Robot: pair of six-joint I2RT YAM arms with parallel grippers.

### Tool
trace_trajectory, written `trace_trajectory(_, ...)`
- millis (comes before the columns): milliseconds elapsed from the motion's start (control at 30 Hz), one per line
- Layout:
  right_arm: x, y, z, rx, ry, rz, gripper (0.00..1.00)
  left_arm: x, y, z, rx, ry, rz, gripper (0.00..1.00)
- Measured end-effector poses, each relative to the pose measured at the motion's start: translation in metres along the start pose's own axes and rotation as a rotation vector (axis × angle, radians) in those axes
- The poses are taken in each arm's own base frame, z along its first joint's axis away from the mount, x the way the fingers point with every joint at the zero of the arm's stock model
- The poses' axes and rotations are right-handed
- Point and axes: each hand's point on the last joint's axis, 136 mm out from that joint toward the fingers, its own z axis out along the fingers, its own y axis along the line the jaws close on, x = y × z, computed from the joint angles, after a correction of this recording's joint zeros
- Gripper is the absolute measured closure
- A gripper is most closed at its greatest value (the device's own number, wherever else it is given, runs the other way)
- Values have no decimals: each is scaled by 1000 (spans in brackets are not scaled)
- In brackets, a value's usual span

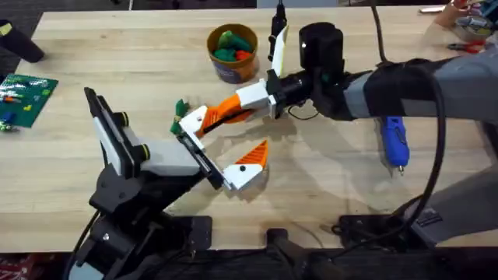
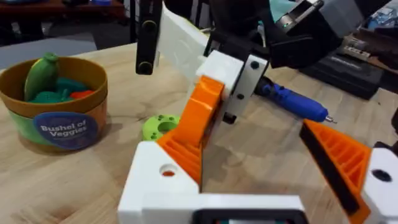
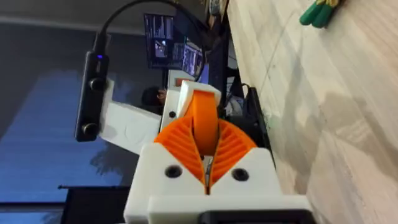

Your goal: Pick up the gripper from the table and insert it into the empty holder that is missing its gripper. Then pick up a screw, insert it into the mounting hole, and use the screwdriver to tighten it. Finally, clean up the table by picking up the vegetable and placing it into the bucket.

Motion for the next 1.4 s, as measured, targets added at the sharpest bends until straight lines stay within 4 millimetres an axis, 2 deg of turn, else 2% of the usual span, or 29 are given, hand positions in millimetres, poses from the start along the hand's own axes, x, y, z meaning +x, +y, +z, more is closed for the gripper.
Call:
trace_trajectory(1133, -7, 1, 10, 28, -32, -15, 981, 0, 3, -1, -9, -1, -12, 17)
trace_trajectory(1267, -7, -1, 11, 32, -32, -7, 875, 0, 3, -1, -8, -1, -12, 17)
trace_trajectory(1400, -7, -2, 12, 38, -36, -5, 712, 0, 1, -1, 1, -1, -10, 17)
